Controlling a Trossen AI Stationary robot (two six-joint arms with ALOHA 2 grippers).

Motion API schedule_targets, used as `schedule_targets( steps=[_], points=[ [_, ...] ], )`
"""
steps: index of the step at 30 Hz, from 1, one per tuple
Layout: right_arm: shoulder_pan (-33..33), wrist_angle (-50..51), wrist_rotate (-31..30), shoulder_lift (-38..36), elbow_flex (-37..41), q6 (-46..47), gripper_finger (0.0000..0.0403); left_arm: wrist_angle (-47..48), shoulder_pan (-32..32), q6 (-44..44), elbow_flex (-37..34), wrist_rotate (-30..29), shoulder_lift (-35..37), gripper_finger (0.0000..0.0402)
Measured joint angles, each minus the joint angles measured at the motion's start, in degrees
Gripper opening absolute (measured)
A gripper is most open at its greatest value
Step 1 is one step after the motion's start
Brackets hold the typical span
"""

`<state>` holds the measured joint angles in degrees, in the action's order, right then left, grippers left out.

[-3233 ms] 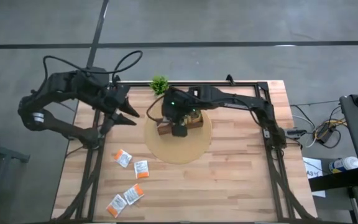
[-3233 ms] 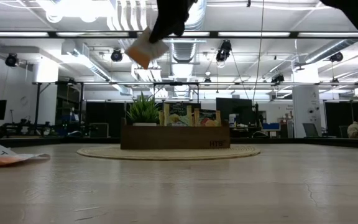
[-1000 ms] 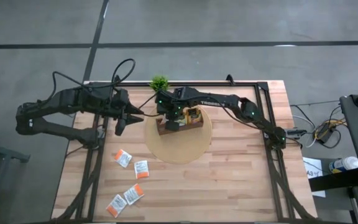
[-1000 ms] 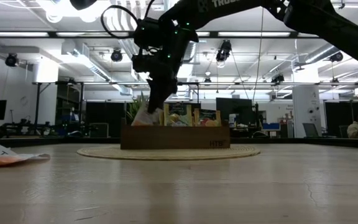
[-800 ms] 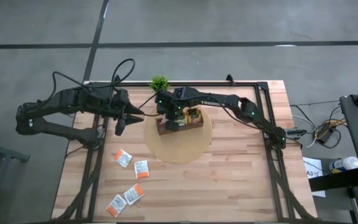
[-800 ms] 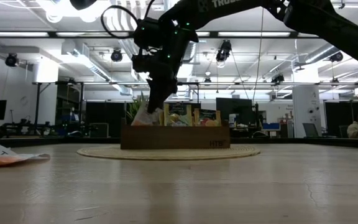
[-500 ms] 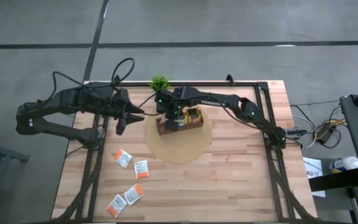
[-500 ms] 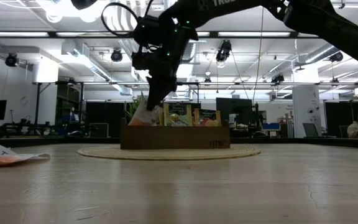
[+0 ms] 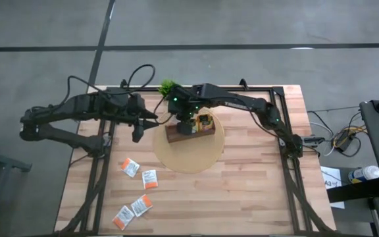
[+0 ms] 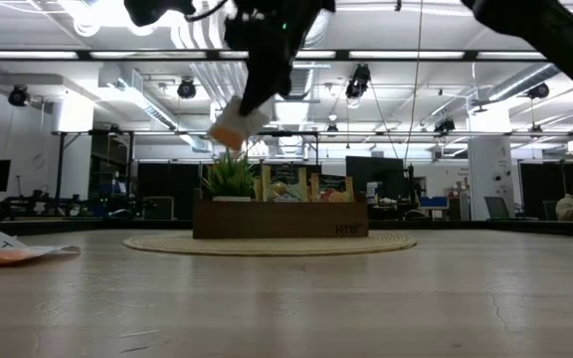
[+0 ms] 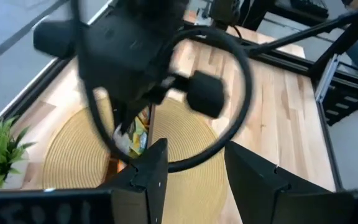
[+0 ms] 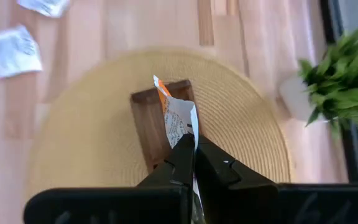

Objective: Pick & Place Tea
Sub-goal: Put the white tea bag into the left section of the wooden organizer

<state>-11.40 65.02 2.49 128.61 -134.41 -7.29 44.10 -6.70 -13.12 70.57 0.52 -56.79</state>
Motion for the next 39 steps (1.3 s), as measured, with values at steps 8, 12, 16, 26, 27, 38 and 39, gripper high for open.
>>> schedule_targets(
  steps=[8,12,16,26,27,38,39],
  points=[
    [1.03,3.41,-5.33,-7.46,-0.06,-0.17,0.0008,1.88,-0.02,-0.97,0.21,-0.15,-0.81,0.0151],
    [1.01,5.84,-5.68,-10.85,-0.24,-0.15,0.0008,0.82,0.0,-1.7,1.8,-0.13,0.43,0.0151],
    [1.32,5.14,-5.65,-12.89,-0.04,1.61,0.0008,-2.37,0.0,-1.75,2.32,-0.47,0.73,0.0151],
    [3.25,4.36,-5.5,-14.67,-0.02,4.24,0.0008,-7.44,0.0,1.26,2.23,-1.09,-6.12,0.0151],
    [3.36,4.32,-5.52,-14.8,-0.04,4.33,0.0008,-7.6,0.0,1.28,2.23,-1.49,-6.88,0.0151],
    [3.66,4.21,-5.71,-14.77,-0.07,5.86,0.0008,-7.69,0.22,3.06,4.12,-8.02,-11.76,0.0151],
    [3.66,4.21,-5.72,-14.77,-0.07,5.86,0.0008,-7.69,0.22,3.51,4.23,-8.85,-11.76,0.0151]
  ],
)
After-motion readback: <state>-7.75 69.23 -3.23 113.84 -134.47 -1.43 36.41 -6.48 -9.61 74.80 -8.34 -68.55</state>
